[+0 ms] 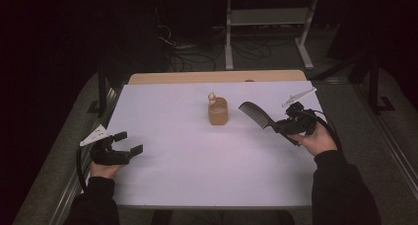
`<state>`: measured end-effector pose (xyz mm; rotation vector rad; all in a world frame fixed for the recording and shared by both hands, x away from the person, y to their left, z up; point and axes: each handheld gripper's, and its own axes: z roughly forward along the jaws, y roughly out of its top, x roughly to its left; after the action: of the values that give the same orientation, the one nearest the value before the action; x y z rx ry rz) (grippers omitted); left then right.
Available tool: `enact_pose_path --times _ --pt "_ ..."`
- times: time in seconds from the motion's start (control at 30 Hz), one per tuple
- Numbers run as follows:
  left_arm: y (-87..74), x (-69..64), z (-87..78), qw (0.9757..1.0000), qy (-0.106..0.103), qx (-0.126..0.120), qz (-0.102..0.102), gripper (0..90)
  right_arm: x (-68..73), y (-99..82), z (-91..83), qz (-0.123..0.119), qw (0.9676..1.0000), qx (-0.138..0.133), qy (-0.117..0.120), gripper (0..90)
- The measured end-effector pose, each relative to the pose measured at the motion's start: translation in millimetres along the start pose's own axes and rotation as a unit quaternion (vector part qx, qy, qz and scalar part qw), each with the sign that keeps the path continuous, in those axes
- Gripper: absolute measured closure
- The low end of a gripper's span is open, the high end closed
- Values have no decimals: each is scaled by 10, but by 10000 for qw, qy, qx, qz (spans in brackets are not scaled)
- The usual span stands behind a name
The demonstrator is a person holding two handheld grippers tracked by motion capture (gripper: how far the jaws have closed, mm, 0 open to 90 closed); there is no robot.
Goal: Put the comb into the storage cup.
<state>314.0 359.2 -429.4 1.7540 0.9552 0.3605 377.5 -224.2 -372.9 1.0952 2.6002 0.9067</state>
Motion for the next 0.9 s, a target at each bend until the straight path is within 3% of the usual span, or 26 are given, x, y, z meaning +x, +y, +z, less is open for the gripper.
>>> enact_pose_path --times 0.3,0.9 --pt "0 -1 0 10000 -4 -3 5 0 87 111 -101 -159 9997 -164 32 713" --pt "1 1 2 10000 -12 -1 6 0 268 278 -96 -449 9985 -296 120 713"
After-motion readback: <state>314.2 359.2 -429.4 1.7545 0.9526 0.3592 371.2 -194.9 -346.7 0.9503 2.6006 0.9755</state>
